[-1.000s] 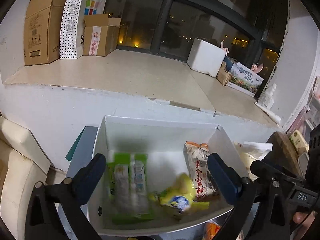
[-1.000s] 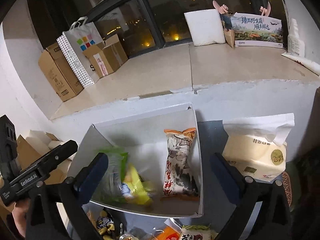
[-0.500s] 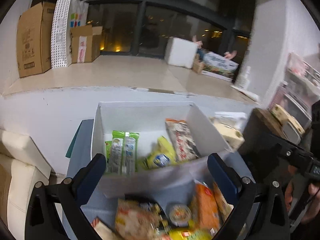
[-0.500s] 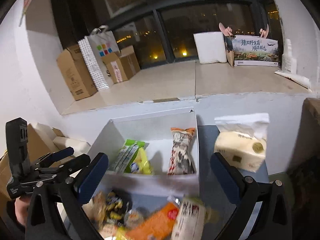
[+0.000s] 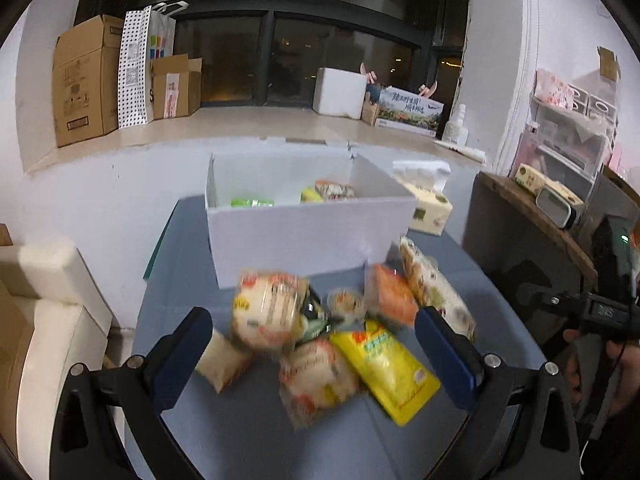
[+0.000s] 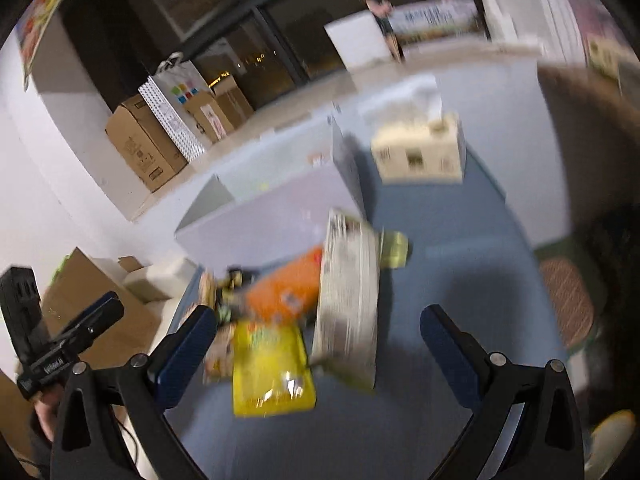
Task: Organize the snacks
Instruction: 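Grasp the tall white snack bag with the right gripper while left gripper grasps a bread roll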
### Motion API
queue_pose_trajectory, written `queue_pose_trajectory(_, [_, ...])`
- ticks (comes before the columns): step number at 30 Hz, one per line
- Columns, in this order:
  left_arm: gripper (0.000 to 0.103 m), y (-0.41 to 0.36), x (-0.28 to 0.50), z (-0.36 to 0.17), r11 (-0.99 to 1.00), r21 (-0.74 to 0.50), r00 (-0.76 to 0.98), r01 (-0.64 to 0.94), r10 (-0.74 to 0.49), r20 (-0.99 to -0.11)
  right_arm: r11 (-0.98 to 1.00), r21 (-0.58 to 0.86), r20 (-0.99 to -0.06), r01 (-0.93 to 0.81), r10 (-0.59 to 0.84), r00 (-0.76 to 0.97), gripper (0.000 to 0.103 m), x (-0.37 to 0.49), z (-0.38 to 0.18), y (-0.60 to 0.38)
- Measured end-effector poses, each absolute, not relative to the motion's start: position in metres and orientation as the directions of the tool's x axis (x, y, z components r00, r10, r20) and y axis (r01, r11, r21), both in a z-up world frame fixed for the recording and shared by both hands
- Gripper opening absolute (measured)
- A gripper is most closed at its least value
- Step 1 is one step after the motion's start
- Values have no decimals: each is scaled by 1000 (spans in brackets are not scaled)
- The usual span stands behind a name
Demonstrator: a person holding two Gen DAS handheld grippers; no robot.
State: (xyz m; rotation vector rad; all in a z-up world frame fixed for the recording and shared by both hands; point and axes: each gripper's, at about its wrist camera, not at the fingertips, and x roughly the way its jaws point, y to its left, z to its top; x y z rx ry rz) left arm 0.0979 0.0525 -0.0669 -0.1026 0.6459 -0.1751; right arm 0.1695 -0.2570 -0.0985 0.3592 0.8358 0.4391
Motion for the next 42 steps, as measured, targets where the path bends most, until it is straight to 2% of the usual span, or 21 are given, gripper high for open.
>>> queue_pose_trajectory(2, [103, 55, 90, -71, 978, -165, 782, 131, -204, -589, 858, 461, -648, -226, 500, 575, 103, 174, -106, -255])
queue_pose_trajectory(7, [103, 61, 80, -74, 974, -195, 781, 116, -211, -588, 830, 523, -628, -191, 528, 572, 103, 201, -123, -255])
queue_pose_trajectory(20, [103, 78, 82, -80, 971, -223, 774, 82, -203, -600, 813, 563, -731, -148, 574, 369, 103, 276, -175, -228])
queue_pose_trajectory(21, [103, 79, 82, -82, 970, -229, 771, 82, -207, -602, 805, 575, -726, -148, 585, 361, 98, 276, -178, -227])
queue_pose_trajectory(22, [103, 79, 83, -83, 970, -231, 769, 82, -209, -604, 803, 578, -726, -147, 588, 358, 89, 275, -179, -226])
queue_pose_trajectory(23, [103, 79, 84, -85, 970, -229, 766, 82, -209, -608, 807, 576, -732, -133, 581, 355, 35, 274, -182, -227])
queue_pose_trajectory(28, [103, 78, 91, -92, 971, -209, 759, 112, -220, -613, 793, 593, -698, -139, 593, 401, 33, 263, -173, -238])
queue_pose_trajectory(32, [103, 78, 107, -98, 963, -216, 743, 163, -264, -615, 788, 591, -652, -172, 592, 473, 33, 236, -143, -249])
queue_pose_trajectory(39, [103, 81, 163, -122, 939, -245, 676, 243, -345, -652, 795, 543, -579, -270, 587, 565, 33, 180, -92, -250])
queue_pose_trajectory(42, [103, 85, 187, -132, 932, -255, 645, 256, -362, -673, 772, 555, -561, -308, 621, 547, 33, 163, -81, -248])
